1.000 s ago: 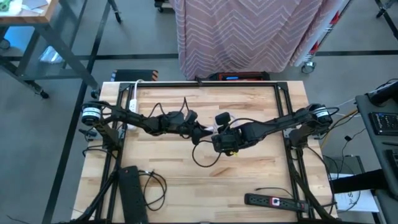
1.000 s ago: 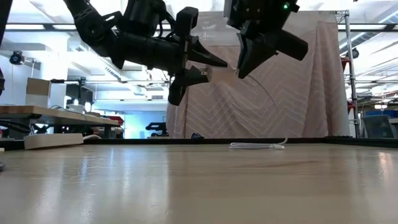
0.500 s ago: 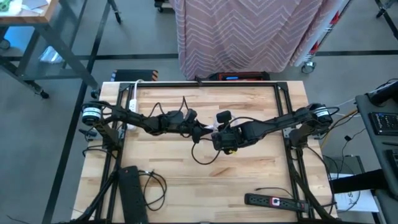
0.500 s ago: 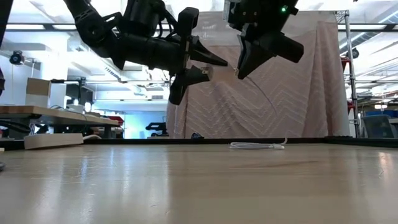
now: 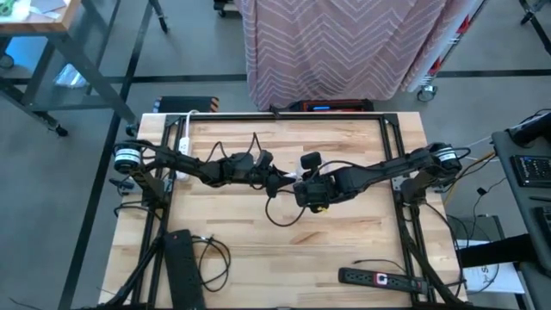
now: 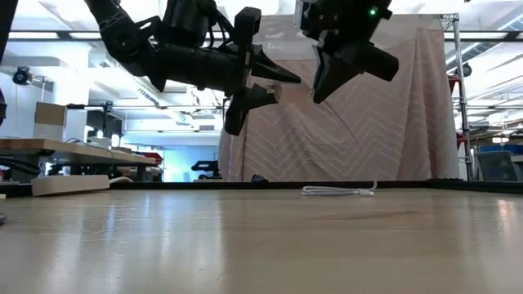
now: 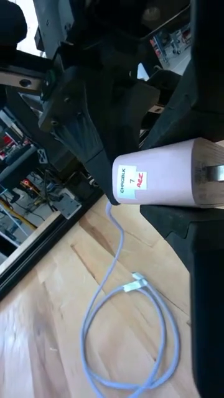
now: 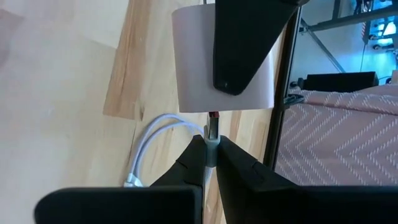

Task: Insert USB
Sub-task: Insert the white charger cable into the pink charger adapter

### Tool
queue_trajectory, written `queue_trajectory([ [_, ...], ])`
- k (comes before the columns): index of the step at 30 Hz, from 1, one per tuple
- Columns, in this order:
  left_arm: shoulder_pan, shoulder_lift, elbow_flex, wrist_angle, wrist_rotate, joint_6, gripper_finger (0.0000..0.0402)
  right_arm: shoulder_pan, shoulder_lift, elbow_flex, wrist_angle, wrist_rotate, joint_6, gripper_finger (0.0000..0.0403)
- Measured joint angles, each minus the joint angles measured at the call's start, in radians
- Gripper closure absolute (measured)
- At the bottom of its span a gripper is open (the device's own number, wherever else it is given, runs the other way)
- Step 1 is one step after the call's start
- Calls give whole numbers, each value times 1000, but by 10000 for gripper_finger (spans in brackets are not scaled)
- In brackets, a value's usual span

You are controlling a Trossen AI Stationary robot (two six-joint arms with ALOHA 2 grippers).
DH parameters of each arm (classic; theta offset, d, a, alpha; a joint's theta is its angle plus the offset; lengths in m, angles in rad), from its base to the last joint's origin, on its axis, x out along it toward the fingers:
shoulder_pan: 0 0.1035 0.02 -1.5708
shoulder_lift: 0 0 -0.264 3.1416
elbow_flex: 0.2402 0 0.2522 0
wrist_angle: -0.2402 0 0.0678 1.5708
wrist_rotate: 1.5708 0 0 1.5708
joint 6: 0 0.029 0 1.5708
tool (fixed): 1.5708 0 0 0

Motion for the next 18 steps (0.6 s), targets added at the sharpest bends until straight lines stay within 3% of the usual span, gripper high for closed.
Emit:
queue_trajectory([
  [18,1,23,0,-24,-27,-5,299,0,2,-3,0,-33,3,394],
])
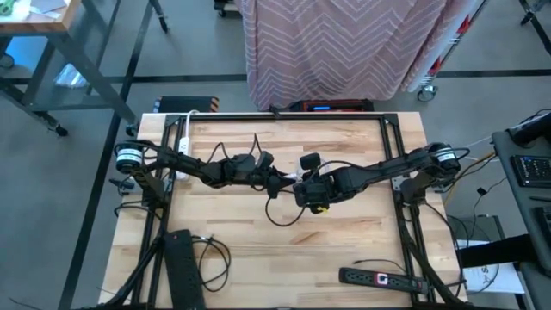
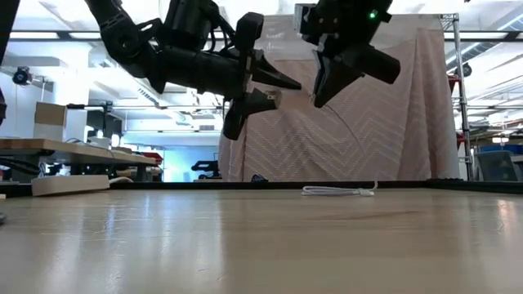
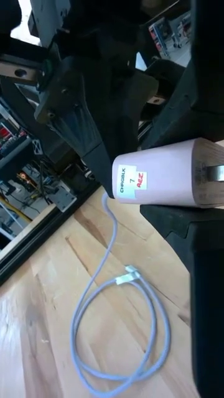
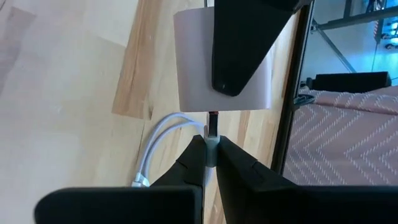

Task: Insert USB
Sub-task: Insert the white charger cable into the pink charger adapter

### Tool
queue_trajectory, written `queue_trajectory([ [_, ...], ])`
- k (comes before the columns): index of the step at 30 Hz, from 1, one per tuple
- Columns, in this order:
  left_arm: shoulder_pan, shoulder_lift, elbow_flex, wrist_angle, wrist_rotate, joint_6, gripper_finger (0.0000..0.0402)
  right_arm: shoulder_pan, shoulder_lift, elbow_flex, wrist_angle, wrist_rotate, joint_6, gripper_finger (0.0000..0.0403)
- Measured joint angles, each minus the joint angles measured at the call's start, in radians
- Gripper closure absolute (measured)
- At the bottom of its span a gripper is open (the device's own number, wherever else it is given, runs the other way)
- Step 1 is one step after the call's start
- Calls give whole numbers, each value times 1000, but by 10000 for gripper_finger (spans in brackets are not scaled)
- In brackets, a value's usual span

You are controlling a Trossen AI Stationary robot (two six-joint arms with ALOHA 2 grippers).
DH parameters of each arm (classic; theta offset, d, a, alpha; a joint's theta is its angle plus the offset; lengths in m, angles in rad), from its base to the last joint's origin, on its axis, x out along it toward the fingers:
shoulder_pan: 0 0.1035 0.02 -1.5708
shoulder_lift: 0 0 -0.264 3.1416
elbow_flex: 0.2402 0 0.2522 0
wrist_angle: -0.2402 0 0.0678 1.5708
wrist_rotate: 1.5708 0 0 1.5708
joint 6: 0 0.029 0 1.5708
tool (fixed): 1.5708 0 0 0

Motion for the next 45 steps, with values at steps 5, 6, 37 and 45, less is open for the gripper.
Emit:
queue_trajectory([
  [5,1,0,0,-17,-12,7,297,2,0,0,-1,-2,-3,394],
  [6,1,0,0,-19,-14,7,297,2,0,0,-1,-2,-6,394],
  [37,-9,-16,0,112,1,37,298,-11,0,-11,10,111,-10,394],
  [45,-18,-16,0,100,9,41,299,-13,-6,-3,2,138,-25,394],
])
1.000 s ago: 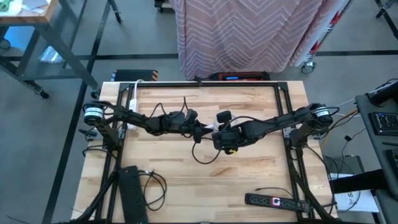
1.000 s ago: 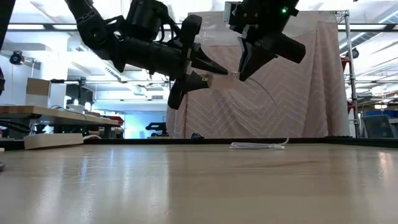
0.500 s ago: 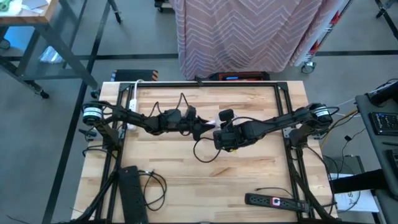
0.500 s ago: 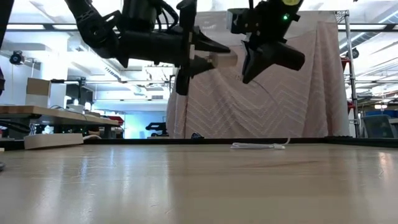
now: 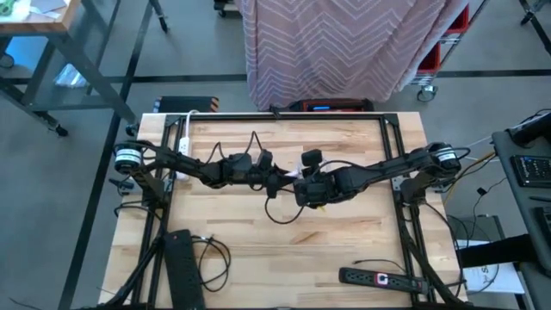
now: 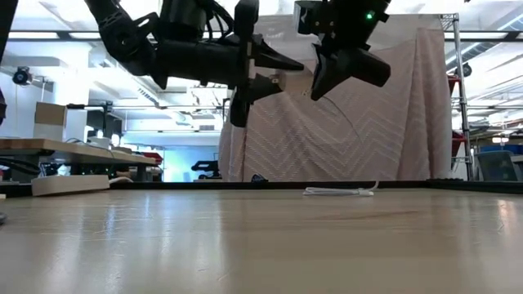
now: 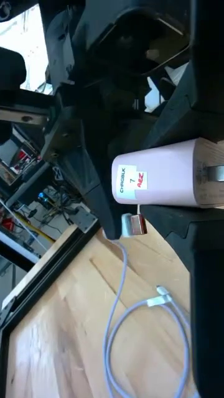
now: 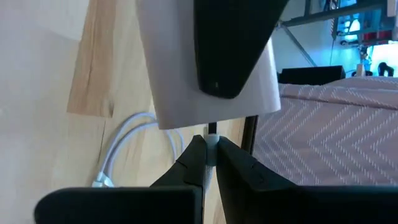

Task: Insert USB
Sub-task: Insert the white charger cable into the pink charger adapter

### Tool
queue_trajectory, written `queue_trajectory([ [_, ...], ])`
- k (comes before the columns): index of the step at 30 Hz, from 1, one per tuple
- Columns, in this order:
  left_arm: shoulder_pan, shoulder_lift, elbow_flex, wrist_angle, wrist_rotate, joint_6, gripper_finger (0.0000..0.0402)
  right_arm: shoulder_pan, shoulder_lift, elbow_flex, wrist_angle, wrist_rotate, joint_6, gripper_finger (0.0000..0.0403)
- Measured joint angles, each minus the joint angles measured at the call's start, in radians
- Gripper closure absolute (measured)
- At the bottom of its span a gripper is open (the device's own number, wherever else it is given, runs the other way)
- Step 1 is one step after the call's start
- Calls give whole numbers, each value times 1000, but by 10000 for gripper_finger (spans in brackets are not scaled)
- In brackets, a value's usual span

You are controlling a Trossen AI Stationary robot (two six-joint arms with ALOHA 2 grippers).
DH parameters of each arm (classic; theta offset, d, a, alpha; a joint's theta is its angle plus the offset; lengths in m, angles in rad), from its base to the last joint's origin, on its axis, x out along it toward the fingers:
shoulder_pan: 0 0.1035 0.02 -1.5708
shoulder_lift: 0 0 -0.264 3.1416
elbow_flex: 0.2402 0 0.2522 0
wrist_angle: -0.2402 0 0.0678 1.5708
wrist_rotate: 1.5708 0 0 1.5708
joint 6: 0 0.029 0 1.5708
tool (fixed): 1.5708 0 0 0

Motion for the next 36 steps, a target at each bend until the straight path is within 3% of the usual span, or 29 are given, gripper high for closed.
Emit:
queue_trajectory([
  [13,0,0,0,-32,1,11,299,26,-5,0,-8,-10,-21,394],
  [20,0,-1,0,-27,3,10,298,26,-32,-2,12,-136,1,395],
  [36,2,-6,-2,-28,55,-15,299,33,-69,-3,0,-139,28,395],
])
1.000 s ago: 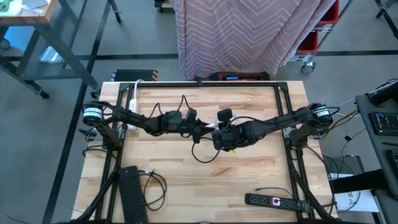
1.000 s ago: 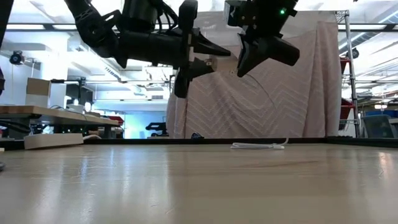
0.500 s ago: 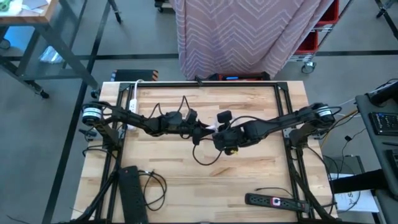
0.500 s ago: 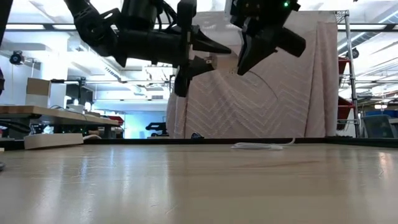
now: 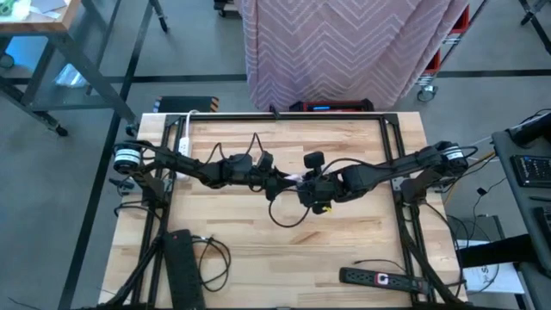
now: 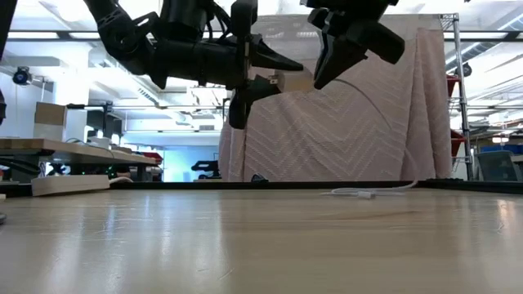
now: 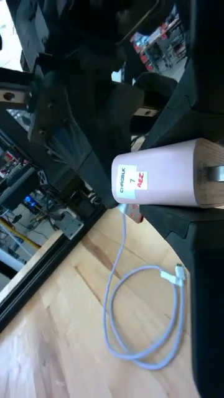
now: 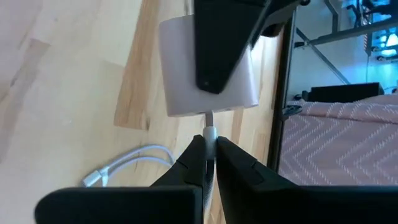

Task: Insert USB
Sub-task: Insert the white charger cable into the pink charger adapter

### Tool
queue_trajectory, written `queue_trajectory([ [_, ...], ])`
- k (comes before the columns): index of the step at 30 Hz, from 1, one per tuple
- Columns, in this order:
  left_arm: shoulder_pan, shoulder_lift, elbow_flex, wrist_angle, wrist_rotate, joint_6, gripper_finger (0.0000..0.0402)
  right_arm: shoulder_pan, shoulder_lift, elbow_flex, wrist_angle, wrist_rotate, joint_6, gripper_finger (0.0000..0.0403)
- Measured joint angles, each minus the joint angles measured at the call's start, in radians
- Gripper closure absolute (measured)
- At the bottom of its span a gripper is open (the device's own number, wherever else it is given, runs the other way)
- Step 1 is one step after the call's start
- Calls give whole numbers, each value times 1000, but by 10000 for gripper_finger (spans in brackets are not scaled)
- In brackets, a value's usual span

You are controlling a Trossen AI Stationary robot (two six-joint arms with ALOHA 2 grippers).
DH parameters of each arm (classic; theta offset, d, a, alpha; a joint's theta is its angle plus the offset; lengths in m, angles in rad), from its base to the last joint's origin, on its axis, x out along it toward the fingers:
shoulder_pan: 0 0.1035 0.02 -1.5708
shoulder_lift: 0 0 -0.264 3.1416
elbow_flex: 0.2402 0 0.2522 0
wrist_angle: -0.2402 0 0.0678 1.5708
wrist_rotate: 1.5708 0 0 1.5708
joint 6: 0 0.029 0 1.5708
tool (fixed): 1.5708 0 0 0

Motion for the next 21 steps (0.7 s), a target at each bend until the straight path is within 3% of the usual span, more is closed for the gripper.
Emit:
queue_trajectory([
  [4,2,-18,0,20,34,7,298,1,-4,0,-32,-5,6,395],
  [9,1,-58,-2,26,185,37,299,16,-49,-27,-18,-4,6,395],
  [17,-2,-98,-23,13,350,132,299,84,-234,-233,356,-48,-70,401],
  [21,-2,-94,-21,-50,358,167,299,126,-255,-287,454,-53,-101,402],
])
